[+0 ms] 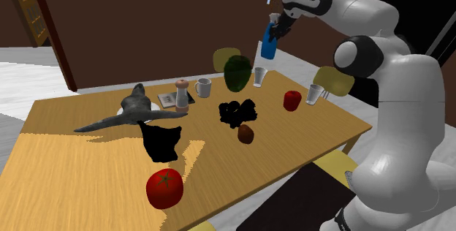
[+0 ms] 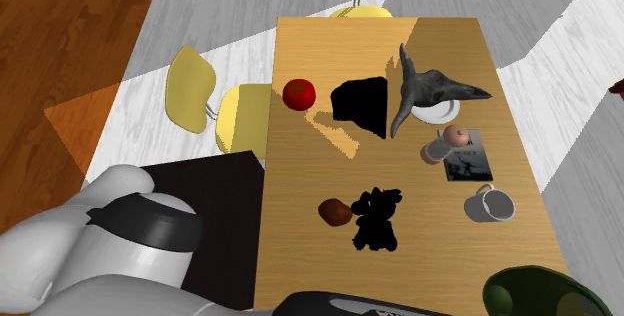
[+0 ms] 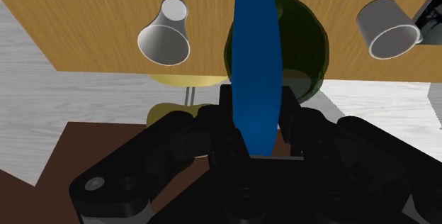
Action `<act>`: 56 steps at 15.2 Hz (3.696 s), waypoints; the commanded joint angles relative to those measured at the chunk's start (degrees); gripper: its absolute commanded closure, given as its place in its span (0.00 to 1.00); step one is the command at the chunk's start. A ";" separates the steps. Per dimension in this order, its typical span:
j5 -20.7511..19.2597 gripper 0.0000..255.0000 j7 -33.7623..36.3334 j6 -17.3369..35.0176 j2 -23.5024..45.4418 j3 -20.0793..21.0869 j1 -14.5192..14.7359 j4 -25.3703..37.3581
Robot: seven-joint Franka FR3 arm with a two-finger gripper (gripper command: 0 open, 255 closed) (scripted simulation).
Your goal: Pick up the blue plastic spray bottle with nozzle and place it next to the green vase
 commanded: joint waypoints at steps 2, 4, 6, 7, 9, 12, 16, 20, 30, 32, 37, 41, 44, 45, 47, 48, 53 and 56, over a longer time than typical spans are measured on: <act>0.24 1.00 -0.46 3.46 -1.55 0.05 -0.06 -5.00; 0.38 1.00 -0.75 5.39 -2.18 0.09 -0.11 -7.57; 0.53 1.00 -1.03 7.21 -2.67 0.12 -0.16 -9.91; 0.60 1.00 -1.17 8.10 -2.87 0.14 -0.18 -11.00; 0.74 1.00 -1.44 9.81 -3.18 0.18 -0.21 -13.04; 0.95 1.00 -1.85 12.26 -3.48 0.24 -0.27 -15.82; 1.22 1.00 -2.38 15.36 -3.59 0.34 -0.33 -19.06; 1.50 1.00 -2.90 18.31 -3.43 0.44 -0.38 -21.88; 2.20 1.00 -4.22 25.13 -2.04 0.76 -0.53 -27.38; 2.34 1.00 -4.48 26.42 -1.61 0.84 -0.56 -28.25; 2.69 1.00 -5.15 29.53 -0.34 1.04 -0.65 -30.13; 2.96 1.00 -5.69 31.92 0.86 1.22 -0.73 -31.34; 3.17 1.00 -6.09 33.65 1.87 1.37 -0.79 -32.09; 3.23 1.00 -6.23 34.23 2.21 1.42 -0.81 -32.34; 3.36 1.00 -6.50 35.34 2.96 1.53 -0.86 -32.71; 3.43 1.00 -6.64 35.89 3.34 1.58 -0.88 -32.88; 3.72 1.00 -7.28 38.45 5.29 1.85 -1.00 -33.53; 3.72 1.00 -7.28 38.45 5.30 1.85 -1.00 -33.51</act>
